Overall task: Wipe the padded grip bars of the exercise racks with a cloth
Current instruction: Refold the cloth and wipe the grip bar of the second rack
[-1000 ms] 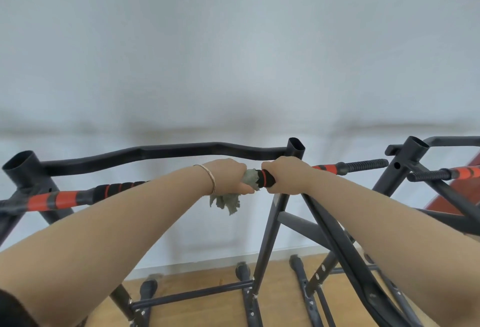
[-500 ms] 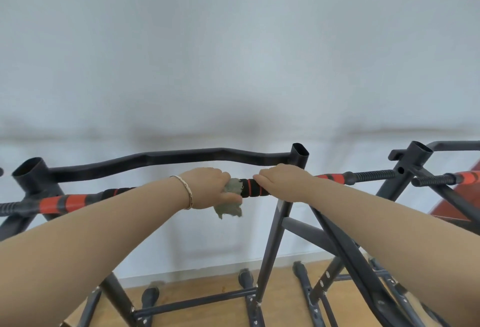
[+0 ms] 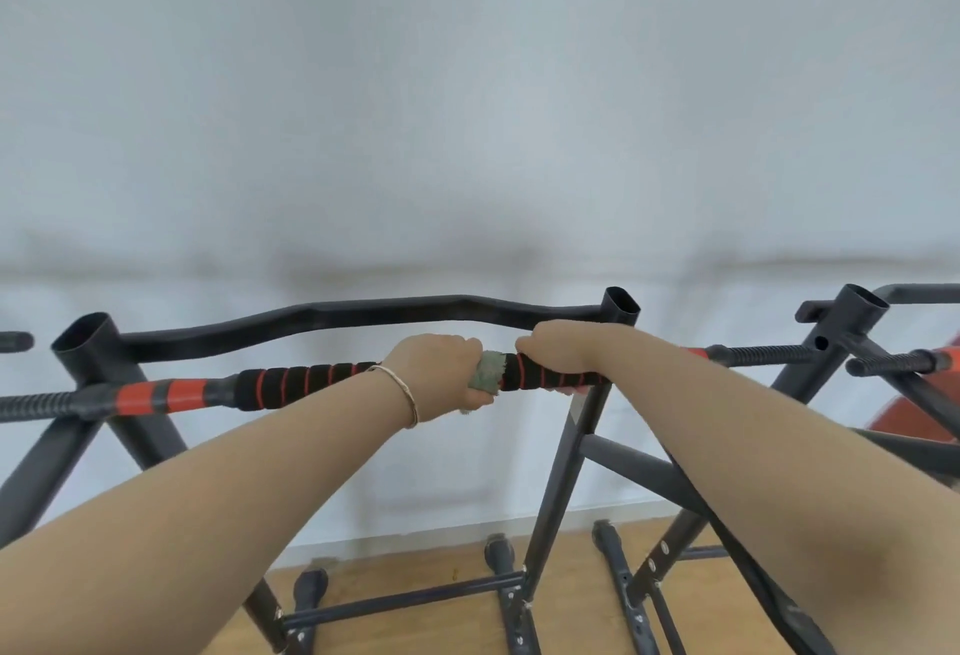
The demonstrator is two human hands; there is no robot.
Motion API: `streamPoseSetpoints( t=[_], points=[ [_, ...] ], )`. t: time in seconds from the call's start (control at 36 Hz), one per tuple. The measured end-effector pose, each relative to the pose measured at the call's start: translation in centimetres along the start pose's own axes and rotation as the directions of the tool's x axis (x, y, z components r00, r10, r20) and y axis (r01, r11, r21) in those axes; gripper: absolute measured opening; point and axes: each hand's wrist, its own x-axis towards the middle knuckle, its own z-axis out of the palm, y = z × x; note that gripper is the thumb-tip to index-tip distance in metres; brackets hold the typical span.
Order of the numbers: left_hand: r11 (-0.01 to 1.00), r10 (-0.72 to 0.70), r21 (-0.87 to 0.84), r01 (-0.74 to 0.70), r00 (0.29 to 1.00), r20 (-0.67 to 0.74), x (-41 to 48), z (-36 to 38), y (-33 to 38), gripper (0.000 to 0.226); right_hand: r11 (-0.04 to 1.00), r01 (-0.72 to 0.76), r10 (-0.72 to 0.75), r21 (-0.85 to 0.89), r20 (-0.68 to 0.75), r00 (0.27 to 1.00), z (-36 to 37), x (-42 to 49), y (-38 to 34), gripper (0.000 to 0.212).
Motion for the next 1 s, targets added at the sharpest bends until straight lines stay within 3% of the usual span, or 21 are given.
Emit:
streamPoseSetpoints(
  t=[0.06, 0.08, 0.14, 0.19, 0.25, 0.33, 0.39, 0.47, 0.53, 0.56, 0.58, 0.64, 0.69, 0.72, 0.78, 0.83, 0.89, 1.0],
  points=[
    [0.999, -0.032, -0.011, 0.033, 0.997, 0.073, 0.3, -0.4, 0.0, 0.038, 0.9, 0.054, -0.187, -0.433, -0.271, 0.944, 1.9, 0.0, 0.2, 0.018],
    [0.997, -0.052, -0.056, 0.06, 0.99, 0.134, 0.6, -0.9, 0.0, 0.038, 0.846, 0.035, -0.279, -0.531, -0.386, 0.879, 3.1, -0.3, 0.5, 0.016],
    [0.976, -0.059, -0.188, 0.11, 0.965, 0.255, 1.1, -1.9, 0.0, 0.038, 0.825, -0.004, -0.352, -0.565, -0.519, 0.779, 5.3, -1.1, 0.7, 0.032],
    [0.956, -0.035, -0.264, 0.126, 0.945, 0.325, 1.5, -2.9, -0.4, 0.043, 0.803, -0.085, -0.339, -0.59, -0.569, 0.749, 6.6, -1.6, 0.3, 0.051],
    [0.943, -0.015, -0.302, 0.141, 0.923, 0.385, 1.8, -3.3, -0.9, 0.048, 0.853, -0.146, -0.254, -0.502, -0.641, 0.724, 6.8, -1.3, 0.2, 0.069],
    [0.941, 0.004, -0.308, 0.139, 0.907, 0.421, 2.1, -3.0, -1.0, 0.046, 0.893, -0.179, -0.206, -0.412, -0.729, 0.653, 6.9, -0.8, 0.0, 0.048],
    [0.958, -0.002, -0.269, 0.101, 0.938, 0.345, 2.2, -2.4, -1.0, 0.039, 0.899, -0.158, -0.217, -0.408, -0.729, 0.649, 6.3, -0.5, -0.1, 0.038],
    [0.961, -0.027, -0.256, 0.104, 0.958, 0.286, 1.9, -1.8, -0.6, 0.031, 0.89, -0.056, -0.206, -0.453, -0.508, 0.836, 3.8, 0.7, 0.2, 0.036],
    [0.97, -0.052, -0.215, 0.111, 0.964, 0.262, 1.5, -1.1, -0.1, 0.023, 0.978, -0.021, -0.03, -0.208, -0.24, 0.97, 1.4, 1.3, 0.2, 0.039],
    [0.974, -0.065, -0.195, 0.113, 0.969, 0.237, 1.2, -0.9, 0.0, 0.02, 0.999, -0.029, 0.027, -0.027, -0.086, 0.996, 0.6, 1.5, 0.0, 0.047],
    [0.975, -0.075, -0.187, 0.118, 0.973, 0.219, 1.1, -0.8, 0.0, 0.02, 0.998, -0.025, 0.027, 0.054, -0.04, 0.999, 0.4, 1.7, -0.1, 0.055],
    [0.979, -0.08, -0.167, 0.117, 0.973, 0.215, 1.0, -0.8, -0.3, 0.023, 0.991, 0.042, -0.067, -0.126, -0.202, 0.977, 1.1, 1.4, -0.2, 0.069],
    [0.975, -0.074, -0.185, 0.125, 0.962, 0.262, 1.4, -1.1, -0.5, 0.025, 0.931, 0.133, -0.288, -0.339, -0.462, 0.839, 2.6, 0.8, 1.0, 0.067],
    [0.963, -0.067, -0.231, 0.141, 0.952, 0.299, 1.7, -1.4, -0.5, 0.026, 0.893, 0.199, -0.397, -0.403, -0.5, 0.77, 3.1, 0.5, 2.1, 0.062],
    [0.94, -0.045, -0.301, 0.159, 0.934, 0.354, 2.2, -1.8, -0.8, 0.032, 0.792, 0.267, -0.551, -0.549, -0.454, 0.7, 3.3, 0.2, 4.2, 0.056],
    [0.929, -0.015, -0.333, 0.163, 0.914, 0.406, 2.5, -2.2, -1.3, 0.039, 0.734, 0.243, -0.584, -0.635, -0.407, 0.703, 3.2, 0.3, 5.1, 0.058],
    [0.92, -0.004, -0.35, 0.179, 0.894, 0.448, 2.8, -2.5, -1.5, 0.04, 0.756, 0.225, -0.558, -0.614, -0.427, 0.712, 2.9, 0.6, 4.9, 0.055],
    [0.953, -0.03, -0.275, 0.127, 0.943, 0.331, 2.7, -1.8, -1.2, 0.039, 0.78, 0.254, -0.531, -0.572, -0.389, 0.753, 2.2, 1.5, 4.5, 0.062]
  ],
)
